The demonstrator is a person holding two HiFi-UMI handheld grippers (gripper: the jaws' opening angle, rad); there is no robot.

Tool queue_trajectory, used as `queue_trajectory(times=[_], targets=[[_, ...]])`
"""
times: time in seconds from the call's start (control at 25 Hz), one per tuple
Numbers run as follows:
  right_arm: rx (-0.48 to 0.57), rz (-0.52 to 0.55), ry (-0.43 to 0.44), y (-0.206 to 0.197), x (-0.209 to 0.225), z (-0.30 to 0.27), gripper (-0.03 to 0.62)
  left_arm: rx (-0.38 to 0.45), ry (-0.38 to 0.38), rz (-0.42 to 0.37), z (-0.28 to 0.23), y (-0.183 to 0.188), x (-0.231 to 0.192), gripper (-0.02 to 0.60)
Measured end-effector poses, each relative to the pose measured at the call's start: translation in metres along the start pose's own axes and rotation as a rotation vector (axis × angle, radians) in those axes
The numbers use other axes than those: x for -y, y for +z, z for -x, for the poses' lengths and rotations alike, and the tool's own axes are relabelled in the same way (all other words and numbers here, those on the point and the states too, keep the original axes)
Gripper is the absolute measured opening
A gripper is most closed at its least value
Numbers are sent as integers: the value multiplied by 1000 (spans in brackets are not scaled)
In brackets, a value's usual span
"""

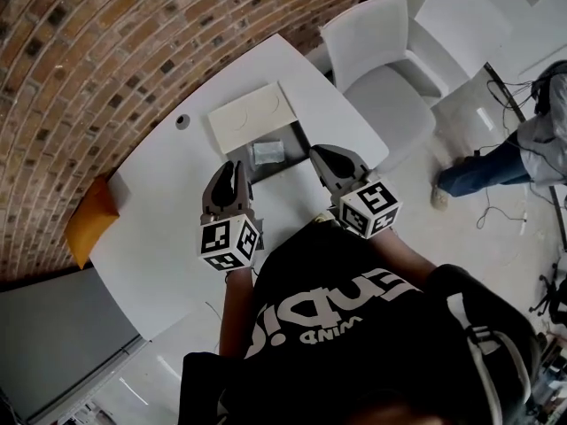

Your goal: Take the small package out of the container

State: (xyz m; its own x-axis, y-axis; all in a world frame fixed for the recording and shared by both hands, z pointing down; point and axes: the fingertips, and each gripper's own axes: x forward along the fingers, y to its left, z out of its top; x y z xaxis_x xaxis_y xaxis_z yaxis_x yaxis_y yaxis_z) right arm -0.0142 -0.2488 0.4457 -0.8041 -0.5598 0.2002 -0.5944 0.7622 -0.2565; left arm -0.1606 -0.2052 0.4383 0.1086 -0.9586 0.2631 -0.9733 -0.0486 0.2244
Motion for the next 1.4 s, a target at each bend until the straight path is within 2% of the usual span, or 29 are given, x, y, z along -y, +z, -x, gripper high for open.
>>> queue_trajectory(times=[0.12,0.28,0.72,1.2,1.4], targets=[[19,-25,-10,5,6,-2,0,3,-11,-15,-8,5,4,92],[11,-28,-29,3,11,-2,0,-11,-33,5,-20,0,6,155],[14,-26,-28,12,24,-10,0,-25,-45,32,-44,3,5,225],[-5,-9,-10,10,26,-21,0,-93,-37,28,-66,-17,-8,225],[-1,-20,-15,10,28,-23,0,-163,-9,41,-79,-42,-20,225]])
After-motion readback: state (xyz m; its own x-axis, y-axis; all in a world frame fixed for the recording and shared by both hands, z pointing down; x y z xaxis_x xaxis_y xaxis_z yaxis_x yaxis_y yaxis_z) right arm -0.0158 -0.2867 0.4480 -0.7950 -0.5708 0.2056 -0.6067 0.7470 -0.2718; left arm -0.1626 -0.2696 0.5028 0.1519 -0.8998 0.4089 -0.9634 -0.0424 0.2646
